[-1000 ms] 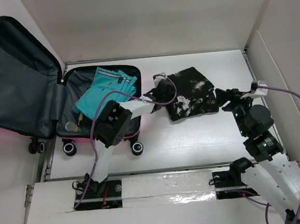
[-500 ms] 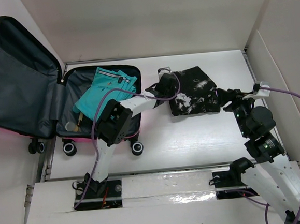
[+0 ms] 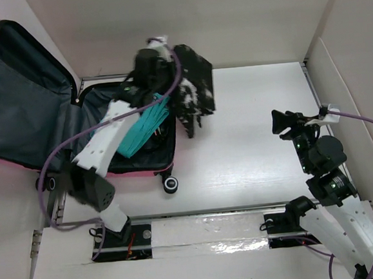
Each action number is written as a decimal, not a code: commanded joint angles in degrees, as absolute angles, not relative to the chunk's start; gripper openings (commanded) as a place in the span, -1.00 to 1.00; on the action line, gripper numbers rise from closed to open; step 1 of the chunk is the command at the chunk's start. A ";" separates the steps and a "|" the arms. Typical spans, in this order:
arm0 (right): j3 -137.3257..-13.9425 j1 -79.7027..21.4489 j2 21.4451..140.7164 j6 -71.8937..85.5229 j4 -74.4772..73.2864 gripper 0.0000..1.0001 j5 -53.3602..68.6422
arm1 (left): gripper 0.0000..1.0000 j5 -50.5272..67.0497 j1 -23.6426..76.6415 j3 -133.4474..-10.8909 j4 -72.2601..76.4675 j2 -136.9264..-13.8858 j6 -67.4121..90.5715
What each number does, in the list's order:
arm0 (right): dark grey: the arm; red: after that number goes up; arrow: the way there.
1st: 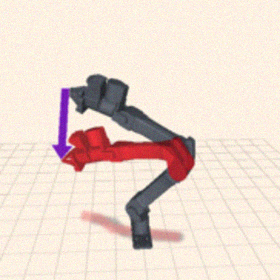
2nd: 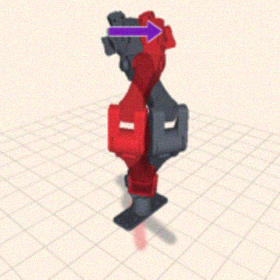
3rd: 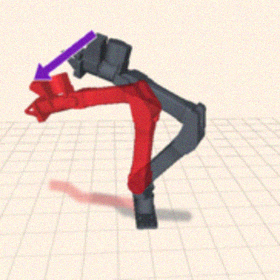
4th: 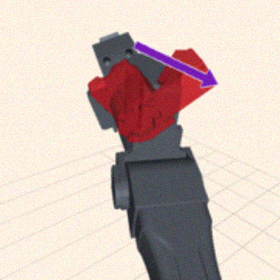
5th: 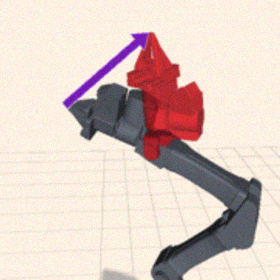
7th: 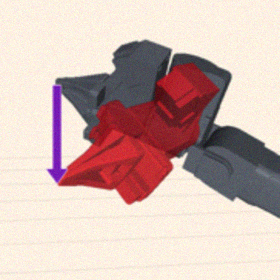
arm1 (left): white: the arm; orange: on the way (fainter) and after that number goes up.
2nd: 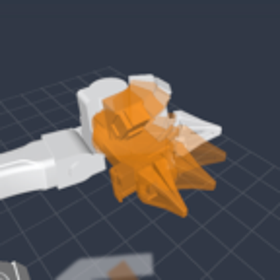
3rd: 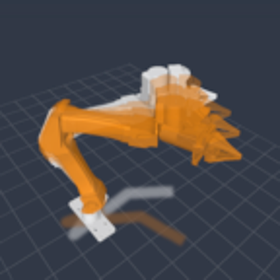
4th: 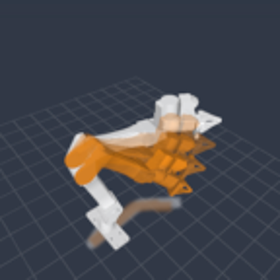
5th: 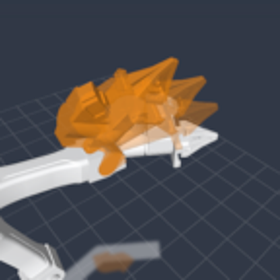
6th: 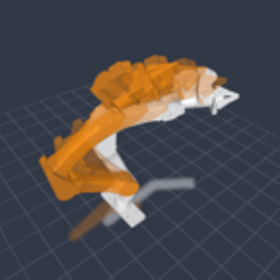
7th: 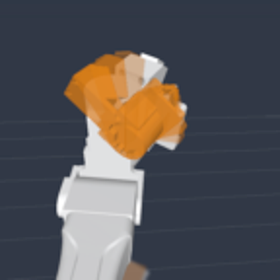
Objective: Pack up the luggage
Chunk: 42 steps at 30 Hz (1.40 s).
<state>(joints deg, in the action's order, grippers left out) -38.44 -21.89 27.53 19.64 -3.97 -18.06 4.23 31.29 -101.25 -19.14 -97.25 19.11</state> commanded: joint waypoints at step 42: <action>-39.90 -22.94 30.23 17.58 -0.97 -1.00 -9.41 | -1.00 -17.18 -18.90 -51.50 -22.83 -37.19 34.27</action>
<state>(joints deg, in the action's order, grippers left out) -38.44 -22.59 29.63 19.07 -3.79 -12.75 -5.93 -18.55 -49.47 -17.52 -39.62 31.68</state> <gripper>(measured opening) 0.010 0.005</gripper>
